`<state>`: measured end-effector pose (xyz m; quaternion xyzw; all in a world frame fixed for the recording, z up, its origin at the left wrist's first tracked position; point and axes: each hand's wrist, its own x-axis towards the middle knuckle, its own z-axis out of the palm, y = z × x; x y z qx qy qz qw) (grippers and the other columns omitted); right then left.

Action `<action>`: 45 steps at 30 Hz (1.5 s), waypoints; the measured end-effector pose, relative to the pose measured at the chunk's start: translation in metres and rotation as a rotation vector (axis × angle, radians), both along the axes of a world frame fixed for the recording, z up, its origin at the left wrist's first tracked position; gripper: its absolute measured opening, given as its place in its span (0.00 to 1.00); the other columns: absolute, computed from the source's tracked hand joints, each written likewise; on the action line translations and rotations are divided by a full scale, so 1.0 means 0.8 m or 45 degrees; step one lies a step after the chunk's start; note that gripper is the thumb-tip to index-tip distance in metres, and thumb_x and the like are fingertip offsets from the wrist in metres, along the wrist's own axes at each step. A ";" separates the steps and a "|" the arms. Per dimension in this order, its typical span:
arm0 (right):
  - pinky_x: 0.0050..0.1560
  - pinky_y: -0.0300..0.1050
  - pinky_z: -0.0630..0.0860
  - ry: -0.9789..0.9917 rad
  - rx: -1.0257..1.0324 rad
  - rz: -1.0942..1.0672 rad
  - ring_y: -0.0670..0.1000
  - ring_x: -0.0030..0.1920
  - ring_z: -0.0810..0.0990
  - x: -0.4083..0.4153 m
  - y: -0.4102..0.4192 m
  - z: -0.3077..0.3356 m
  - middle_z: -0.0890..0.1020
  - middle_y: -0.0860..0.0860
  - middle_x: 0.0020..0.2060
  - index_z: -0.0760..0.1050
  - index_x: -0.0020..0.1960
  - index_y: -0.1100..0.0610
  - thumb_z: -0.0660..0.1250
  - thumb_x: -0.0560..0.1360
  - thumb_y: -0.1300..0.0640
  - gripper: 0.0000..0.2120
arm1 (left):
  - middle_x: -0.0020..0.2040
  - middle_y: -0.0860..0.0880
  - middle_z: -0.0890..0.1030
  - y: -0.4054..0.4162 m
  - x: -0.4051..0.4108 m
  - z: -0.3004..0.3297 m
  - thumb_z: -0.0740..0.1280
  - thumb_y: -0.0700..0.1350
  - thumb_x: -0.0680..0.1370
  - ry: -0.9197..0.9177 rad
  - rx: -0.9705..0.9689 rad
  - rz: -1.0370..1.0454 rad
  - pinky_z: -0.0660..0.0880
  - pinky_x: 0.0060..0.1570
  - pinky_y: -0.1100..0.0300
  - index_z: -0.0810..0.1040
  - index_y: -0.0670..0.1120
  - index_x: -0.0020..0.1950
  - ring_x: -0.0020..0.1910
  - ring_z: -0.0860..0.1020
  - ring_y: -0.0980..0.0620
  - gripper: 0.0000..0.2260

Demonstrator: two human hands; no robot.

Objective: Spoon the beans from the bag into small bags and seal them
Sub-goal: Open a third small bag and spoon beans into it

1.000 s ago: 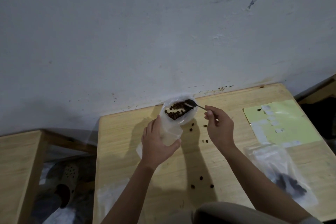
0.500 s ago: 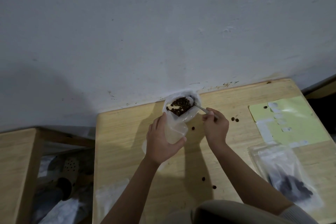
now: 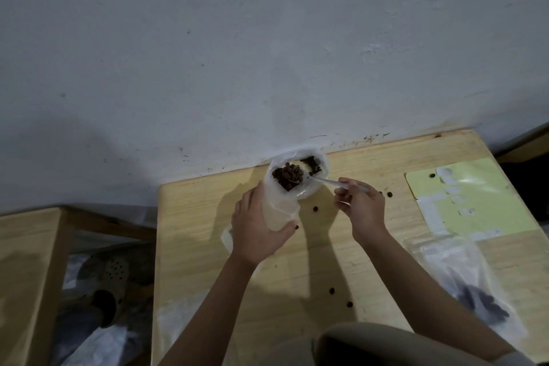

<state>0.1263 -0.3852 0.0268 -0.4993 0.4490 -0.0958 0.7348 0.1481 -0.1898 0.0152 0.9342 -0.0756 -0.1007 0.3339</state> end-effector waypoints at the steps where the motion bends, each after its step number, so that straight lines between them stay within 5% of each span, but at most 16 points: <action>1: 0.37 0.43 0.77 -0.020 -0.010 0.025 0.50 0.31 0.76 -0.006 -0.002 0.006 0.78 0.54 0.32 0.79 0.44 0.60 0.60 0.79 0.62 0.11 | 0.68 0.51 0.66 0.001 0.000 0.001 0.63 0.69 0.59 -0.002 0.011 0.011 0.64 0.66 0.53 0.58 0.50 0.76 0.65 0.64 0.50 0.48; 7: 0.32 0.35 0.75 -0.242 -0.236 0.291 0.48 0.31 0.76 -0.039 -0.007 0.039 0.78 0.54 0.31 0.79 0.47 0.63 0.58 0.80 0.64 0.11 | 0.69 0.51 0.65 0.000 0.001 0.005 0.74 0.61 0.64 -0.048 0.038 -0.009 0.60 0.66 0.53 0.57 0.50 0.76 0.66 0.63 0.50 0.45; 11: 0.37 0.37 0.77 -0.335 -0.481 0.437 0.45 0.34 0.80 -0.045 -0.005 0.046 0.81 0.54 0.34 0.80 0.48 0.59 0.59 0.80 0.64 0.11 | 0.69 0.52 0.65 -0.005 -0.001 0.005 0.74 0.60 0.64 -0.073 0.021 -0.012 0.59 0.64 0.56 0.58 0.51 0.76 0.66 0.64 0.50 0.45; 22: 0.43 0.39 0.77 -0.076 -0.753 0.394 0.45 0.40 0.82 -0.003 -0.005 -0.003 0.82 0.46 0.36 0.80 0.53 0.57 0.61 0.79 0.62 0.10 | 0.67 0.53 0.66 -0.003 -0.006 -0.002 0.69 0.64 0.62 0.019 0.002 -0.025 0.62 0.64 0.56 0.58 0.52 0.75 0.64 0.65 0.51 0.45; 27: 0.46 0.50 0.79 0.052 -0.555 0.373 0.54 0.40 0.82 0.007 0.013 -0.029 0.82 0.53 0.35 0.79 0.45 0.52 0.60 0.79 0.61 0.10 | 0.67 0.53 0.66 -0.008 -0.003 -0.006 0.68 0.66 0.62 0.076 -0.024 -0.074 0.66 0.64 0.52 0.59 0.51 0.75 0.64 0.64 0.52 0.45; 35: 0.38 0.44 0.77 0.172 0.046 0.100 0.52 0.36 0.80 0.014 0.026 -0.029 0.81 0.55 0.36 0.80 0.45 0.58 0.59 0.78 0.63 0.11 | 0.66 0.55 0.67 -0.011 -0.005 -0.006 0.67 0.67 0.61 0.105 -0.095 -0.064 0.69 0.63 0.50 0.60 0.52 0.75 0.63 0.65 0.55 0.45; 45: 0.38 0.43 0.75 0.121 -0.091 0.088 0.50 0.36 0.80 -0.001 0.009 -0.020 0.82 0.54 0.35 0.80 0.46 0.58 0.60 0.79 0.61 0.10 | 0.65 0.54 0.67 -0.003 -0.009 -0.004 0.68 0.65 0.61 0.073 -0.044 -0.012 0.68 0.63 0.49 0.59 0.52 0.75 0.61 0.65 0.54 0.46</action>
